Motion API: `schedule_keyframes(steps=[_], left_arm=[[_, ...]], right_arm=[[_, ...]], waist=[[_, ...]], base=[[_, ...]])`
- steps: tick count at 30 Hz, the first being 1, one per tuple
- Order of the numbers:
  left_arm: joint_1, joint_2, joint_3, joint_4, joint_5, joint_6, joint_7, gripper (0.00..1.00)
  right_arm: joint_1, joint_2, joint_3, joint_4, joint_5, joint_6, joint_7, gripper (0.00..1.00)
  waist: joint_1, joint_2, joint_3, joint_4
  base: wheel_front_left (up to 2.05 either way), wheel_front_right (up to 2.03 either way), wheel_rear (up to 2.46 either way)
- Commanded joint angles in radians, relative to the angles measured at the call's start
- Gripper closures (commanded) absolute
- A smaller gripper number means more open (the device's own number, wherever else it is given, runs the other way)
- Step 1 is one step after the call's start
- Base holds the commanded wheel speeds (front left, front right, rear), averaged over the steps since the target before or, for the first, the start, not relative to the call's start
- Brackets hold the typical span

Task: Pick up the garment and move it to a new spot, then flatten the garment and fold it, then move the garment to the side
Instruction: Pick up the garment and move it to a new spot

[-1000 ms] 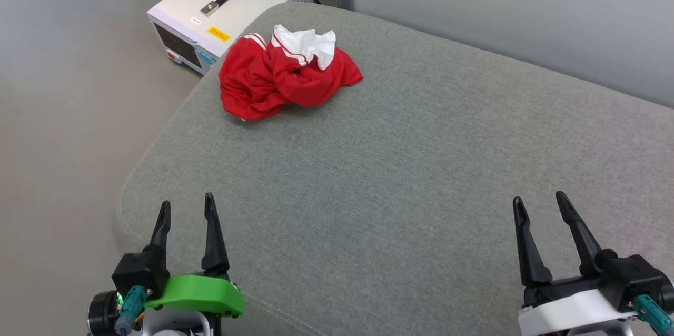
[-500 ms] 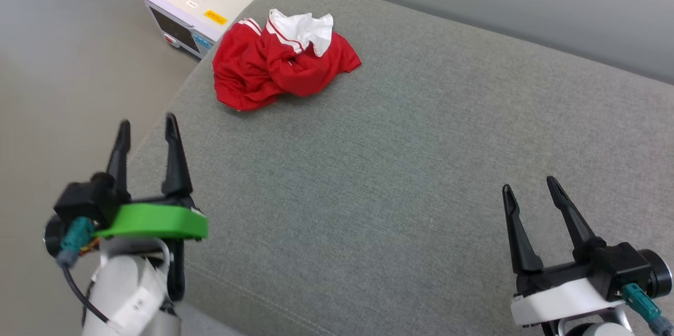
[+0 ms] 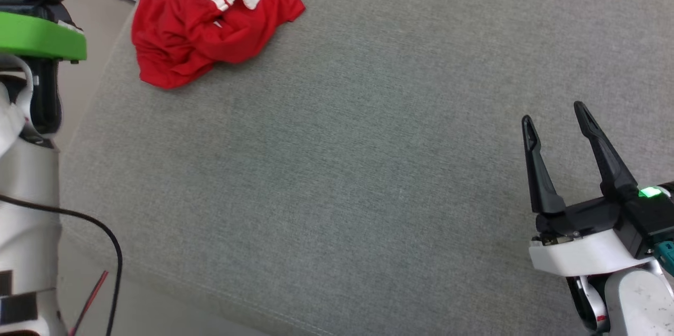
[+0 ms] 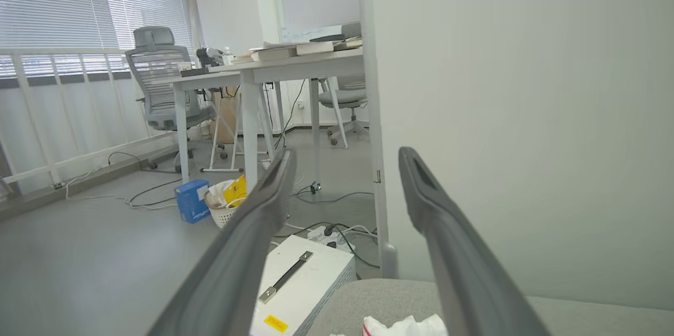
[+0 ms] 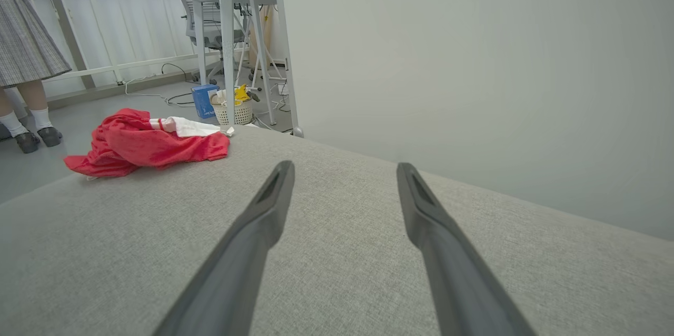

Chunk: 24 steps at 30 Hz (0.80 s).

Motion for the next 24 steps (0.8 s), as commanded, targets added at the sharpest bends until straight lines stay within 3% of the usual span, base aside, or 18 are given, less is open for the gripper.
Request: schedule_keyframes(steps=[1, 8, 12, 17, 24], left_arm=[[-0.041, 0.032, -0.040, 0.027, -0.037, -0.003, -0.003, 0.00], [-0.203, 0.208, -0.284, 0.142, -0.227, -0.003, 0.097, 0.00], [-0.260, 0.275, -0.409, 0.170, -0.336, -0.003, 0.214, 0.00], [-0.309, 0.330, -0.549, 0.180, -0.472, -0.003, 0.437, 0.00], [-0.347, 0.365, -0.651, 0.237, -0.547, -0.003, 0.702, 0.00]], right_arm=[[-0.024, -0.008, 0.004, -0.012, -0.006, -0.001, -0.005, 0.00], [-0.060, -0.022, 0.009, -0.046, -0.012, -0.001, -0.005, 0.00], [-0.071, -0.032, 0.008, -0.062, -0.017, -0.001, -0.005, 0.00], [-0.075, -0.038, 0.006, -0.073, -0.020, -0.001, -0.005, 0.00], [-0.083, -0.046, 0.012, -0.080, -0.023, -0.001, -0.005, 0.00]], waist=[[-0.0001, 0.0000, 0.073, -0.066], [-0.0001, 0.0000, 0.128, -0.111], [-0.0001, 0.0000, 0.153, -0.129], [-0.0001, 0.0000, 0.178, -0.142], [-0.0001, 0.0000, 0.219, -0.156]], base=[[0.00, 0.00, 0.00], [0.00, 0.00, 0.00], [0.00, 0.00, 0.00], [0.00, 0.00, 0.00], [0.00, 0.00, 0.00]])
